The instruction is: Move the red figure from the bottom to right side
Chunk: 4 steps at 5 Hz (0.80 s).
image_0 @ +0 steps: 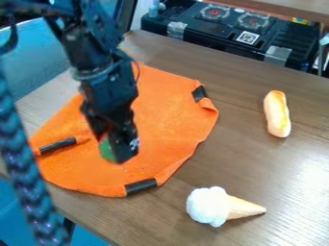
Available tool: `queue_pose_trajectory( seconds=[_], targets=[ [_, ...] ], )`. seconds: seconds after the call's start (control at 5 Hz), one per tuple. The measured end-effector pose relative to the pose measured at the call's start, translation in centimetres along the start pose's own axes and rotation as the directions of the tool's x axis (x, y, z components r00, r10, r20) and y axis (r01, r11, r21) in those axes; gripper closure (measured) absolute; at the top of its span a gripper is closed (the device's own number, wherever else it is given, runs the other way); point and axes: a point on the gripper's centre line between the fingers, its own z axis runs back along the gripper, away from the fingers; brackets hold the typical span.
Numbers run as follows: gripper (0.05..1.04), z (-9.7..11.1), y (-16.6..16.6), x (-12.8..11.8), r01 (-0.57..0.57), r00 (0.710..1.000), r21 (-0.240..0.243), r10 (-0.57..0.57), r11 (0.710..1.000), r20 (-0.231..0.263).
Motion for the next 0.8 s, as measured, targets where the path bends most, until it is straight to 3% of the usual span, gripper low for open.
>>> queue_pose_trajectory(
  seconds=[0.2,0.4,0.6,0.8],
  targets=[
    [0.348,0.8,-1.4,3.1,-0.011,1.000,-0.039,0.012,0.999,0.018],
    [0.348,1.2,-3.7,5.8,-0.001,0.996,-0.060,0.006,0.998,0.094],
    [0.348,1.0,-6.7,8.4,0.039,0.989,-0.074,-0.027,0.996,0.148],
    [0.348,-0.8,-8.5,9.7,0.069,0.984,-0.068,-0.056,0.995,0.171]
  ],
)
